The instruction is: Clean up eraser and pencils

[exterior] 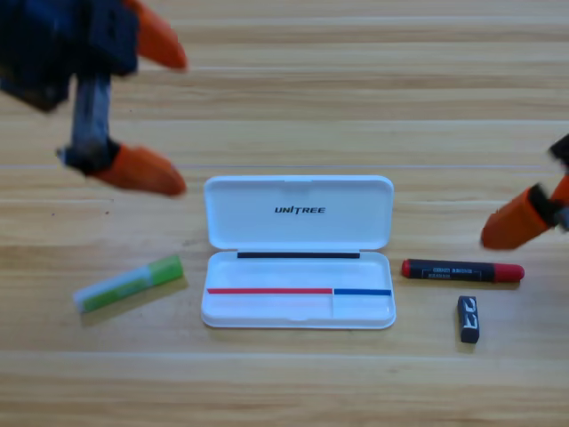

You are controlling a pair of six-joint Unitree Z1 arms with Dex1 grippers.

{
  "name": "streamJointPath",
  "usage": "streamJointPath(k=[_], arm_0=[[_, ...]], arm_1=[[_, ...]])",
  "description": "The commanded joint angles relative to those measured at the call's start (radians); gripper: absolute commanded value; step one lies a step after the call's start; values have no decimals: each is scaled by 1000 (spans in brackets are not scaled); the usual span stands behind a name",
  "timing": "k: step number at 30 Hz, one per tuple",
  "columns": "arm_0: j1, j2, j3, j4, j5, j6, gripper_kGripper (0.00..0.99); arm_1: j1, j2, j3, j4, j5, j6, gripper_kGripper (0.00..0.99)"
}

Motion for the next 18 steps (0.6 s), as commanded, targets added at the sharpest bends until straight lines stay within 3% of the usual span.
streamJointPath(k=[1, 6, 18], arm_0=[[90, 121, -101, 154, 43, 96, 983], [173, 236, -162, 292, 24, 110, 982], [293, 382, -107, 315, -43, 76, 974]], arm_1=[[-31, 197, -1, 23, -40, 184, 988], [-31, 269, 6, 25, -26, 384, 989], [-31, 416, -35, 19, -17, 580, 969]])
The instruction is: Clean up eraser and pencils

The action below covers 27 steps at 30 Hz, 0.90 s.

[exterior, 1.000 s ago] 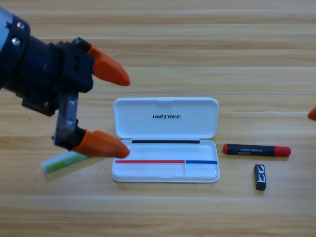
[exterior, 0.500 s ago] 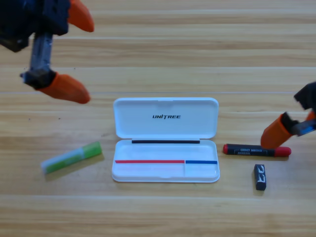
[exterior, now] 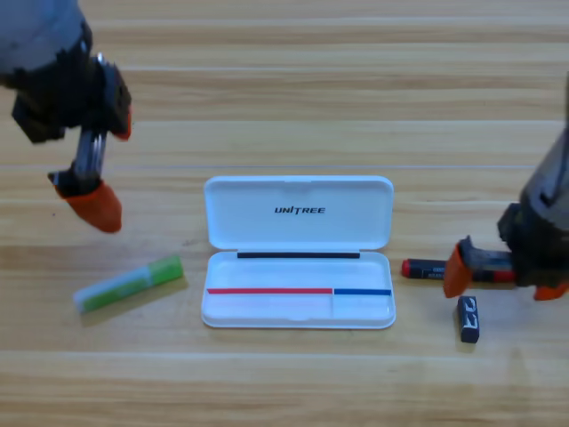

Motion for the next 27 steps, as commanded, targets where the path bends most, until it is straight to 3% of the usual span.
streamJointPath(k=[1, 8, 16, 25, 27], arm_0=[[97, 103, 40, 7, -66, -11, 974], [193, 172, 54, 4, -144, -8, 973], [249, 192, 149, -91, -127, -3, 974], [258, 207, 257, -222, -75, -6, 973], [258, 210, 273, -243, -70, -6, 973]], arm_1=[[-28, 109, -9, 6, 6, 39, 956], [-28, 164, -26, 6, 23, 66, 904], [-28, 210, -29, 6, 32, 92, 798], [-28, 228, -30, 6, 33, 91, 23], [-28, 224, -30, 9, 26, 92, 0]])
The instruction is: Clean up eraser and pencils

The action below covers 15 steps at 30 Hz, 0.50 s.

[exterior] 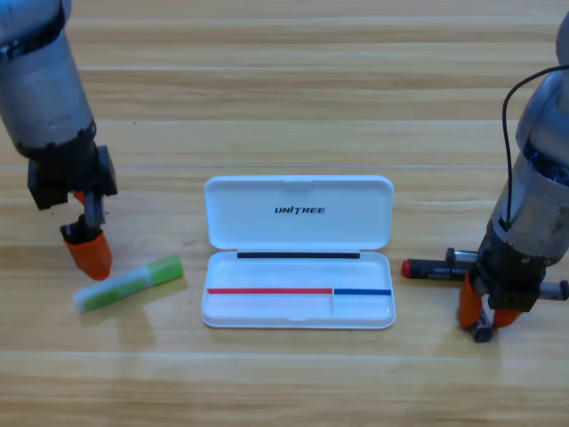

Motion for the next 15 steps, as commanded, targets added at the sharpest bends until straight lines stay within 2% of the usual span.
streamJointPath(k=[1, 3, 5, 7, 9, 12, 15], arm_0=[[21, 53, 61, -62, 27, -4, 973], [21, 58, 70, -76, 29, -4, 973], [21, 61, 79, -88, 29, -4, 973], [21, 62, 88, -100, 29, -4, 973], [21, 62, 99, -114, 29, -4, 971], [21, 67, 114, -134, 29, -6, 971], [21, 73, 131, -158, 32, -6, 971]], arm_1=[[-25, 69, -2, 20, 1, 6, 0], [-24, 52, -61, 93, -1, -64, 0], [8, 37, -183, 230, -24, -206, 0], [53, 24, -318, 359, -85, -422, 0], [91, 20, -428, 437, -91, -712, 0], [130, 31, -529, 497, -79, -942, 0], [159, 61, -571, 503, 16, -1140, 0]])
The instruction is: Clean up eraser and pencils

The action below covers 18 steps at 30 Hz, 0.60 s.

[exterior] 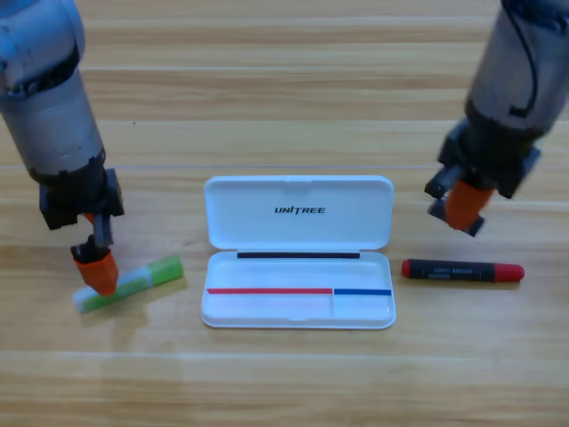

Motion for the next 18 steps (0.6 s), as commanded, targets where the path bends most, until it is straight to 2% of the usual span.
streamJointPath(k=[1, 3, 6, 18], arm_0=[[18, 48, 42, -45, 12, -8, 971], [16, 51, 53, -66, 14, -6, 971], [15, 60, 62, -89, 14, -6, 971], [15, 117, 88, -158, 19, -15, 971]], arm_1=[[117, 72, -51, 41, 116, -260, 0], [133, 103, -71, 48, 151, -350, 0], [139, 158, -100, 48, 156, -428, 0], [130, 345, -219, 48, 73, -470, 0]])
